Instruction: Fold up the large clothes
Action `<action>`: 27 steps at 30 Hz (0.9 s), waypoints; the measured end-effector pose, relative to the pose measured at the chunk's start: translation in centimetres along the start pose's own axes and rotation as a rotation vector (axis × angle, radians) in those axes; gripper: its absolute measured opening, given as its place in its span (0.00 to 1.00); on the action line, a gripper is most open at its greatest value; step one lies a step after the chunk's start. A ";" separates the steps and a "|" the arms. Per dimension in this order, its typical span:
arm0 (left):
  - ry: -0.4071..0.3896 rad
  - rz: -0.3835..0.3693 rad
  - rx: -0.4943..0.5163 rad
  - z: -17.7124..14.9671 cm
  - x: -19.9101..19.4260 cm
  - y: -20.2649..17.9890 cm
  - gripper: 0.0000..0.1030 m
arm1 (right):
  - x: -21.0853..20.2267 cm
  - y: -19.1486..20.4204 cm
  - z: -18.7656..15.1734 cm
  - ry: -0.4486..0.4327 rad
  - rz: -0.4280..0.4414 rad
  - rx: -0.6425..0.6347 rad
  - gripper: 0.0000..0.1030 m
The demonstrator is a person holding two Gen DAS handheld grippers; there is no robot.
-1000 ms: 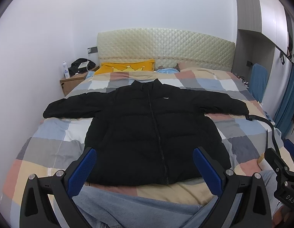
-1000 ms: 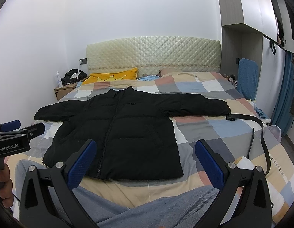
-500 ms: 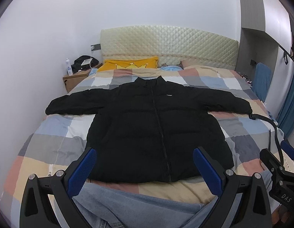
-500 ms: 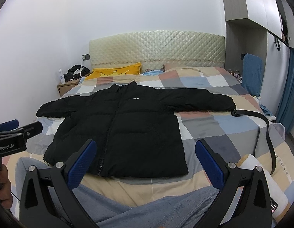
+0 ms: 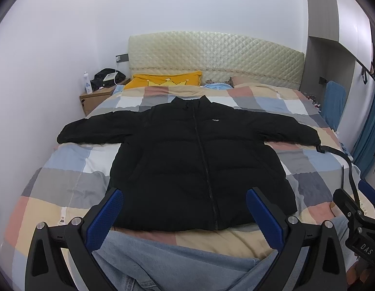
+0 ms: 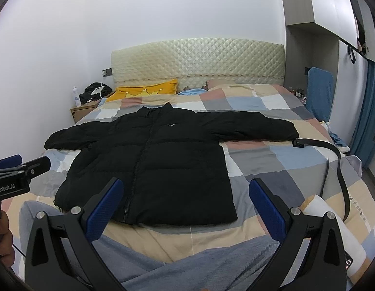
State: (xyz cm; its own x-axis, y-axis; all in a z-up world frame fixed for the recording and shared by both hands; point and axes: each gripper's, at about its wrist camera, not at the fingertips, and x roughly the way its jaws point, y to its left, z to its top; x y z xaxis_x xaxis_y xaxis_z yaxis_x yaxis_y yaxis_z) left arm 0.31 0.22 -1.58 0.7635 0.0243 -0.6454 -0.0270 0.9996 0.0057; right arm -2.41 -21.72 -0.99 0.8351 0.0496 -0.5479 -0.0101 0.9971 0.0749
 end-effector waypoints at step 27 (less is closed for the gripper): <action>0.010 -0.003 -0.002 2.3 4.0 0.6 1.00 | 2.3 -3.0 2.2 -0.018 -0.021 0.033 1.00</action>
State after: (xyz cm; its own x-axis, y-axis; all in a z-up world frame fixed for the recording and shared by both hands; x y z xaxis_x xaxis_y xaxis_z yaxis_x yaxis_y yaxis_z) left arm 4.79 0.98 -2.39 0.7570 0.0207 -0.6531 -0.0255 0.9997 0.0021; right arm 0.72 -24.76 -0.64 0.8445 0.0271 -0.5349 0.0257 0.9955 0.0911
